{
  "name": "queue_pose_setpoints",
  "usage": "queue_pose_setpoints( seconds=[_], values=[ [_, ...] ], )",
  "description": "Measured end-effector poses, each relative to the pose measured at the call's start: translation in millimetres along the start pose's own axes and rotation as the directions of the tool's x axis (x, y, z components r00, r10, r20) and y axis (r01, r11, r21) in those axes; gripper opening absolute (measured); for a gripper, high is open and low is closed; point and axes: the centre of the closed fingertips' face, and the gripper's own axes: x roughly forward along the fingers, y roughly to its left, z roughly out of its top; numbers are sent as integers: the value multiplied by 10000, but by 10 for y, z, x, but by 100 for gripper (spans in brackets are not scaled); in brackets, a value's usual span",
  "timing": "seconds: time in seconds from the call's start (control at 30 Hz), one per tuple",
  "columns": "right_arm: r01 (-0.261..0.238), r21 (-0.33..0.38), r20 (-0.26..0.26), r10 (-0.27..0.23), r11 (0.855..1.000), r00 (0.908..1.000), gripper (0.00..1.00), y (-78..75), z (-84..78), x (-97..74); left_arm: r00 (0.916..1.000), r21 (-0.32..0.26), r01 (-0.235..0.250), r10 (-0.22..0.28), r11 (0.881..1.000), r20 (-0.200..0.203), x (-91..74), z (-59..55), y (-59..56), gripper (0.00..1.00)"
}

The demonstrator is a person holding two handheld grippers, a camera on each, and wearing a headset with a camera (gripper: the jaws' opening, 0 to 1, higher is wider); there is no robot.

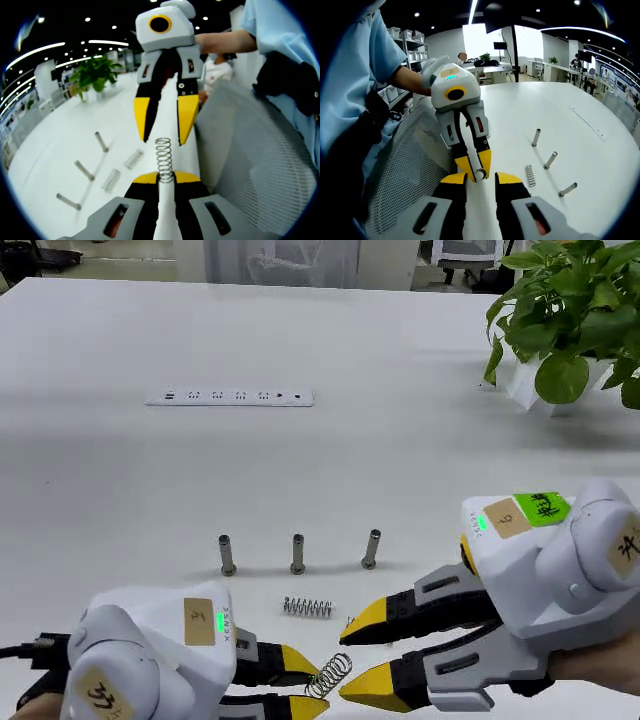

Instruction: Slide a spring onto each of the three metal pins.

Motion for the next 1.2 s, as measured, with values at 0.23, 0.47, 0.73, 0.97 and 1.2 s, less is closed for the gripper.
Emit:
queue_pose_setpoints(
  seconds=[0.23,0.47,0.73,0.97,1.2],
  values=[
    [-714,-725,-1340,612,9948,9891,24,39,-68,50,9998,-14,46,-46,10000,-182,54,-31,-20,10],
    [-1206,-1309,-2219,895,9840,9710,23,72,-132,152,9996,-31,120,-121,9999,-240,74,-31,-31,9],
    [-1579,-1721,-2907,1030,9723,9512,20,69,-208,220,9994,45,136,-134,9999,-309,75,-31,-32,9],
    [-1795,-1768,-2969,1215,9677,9472,16,95,-190,245,9995,-19,179,-179,9998,-262,91,-22,-47,9],
    [-1881,-1821,-3099,1252,9651,9425,14,96,-213,253,9998,-28,166,-166,9999,-149,101,6,-42,10]
  ],
)
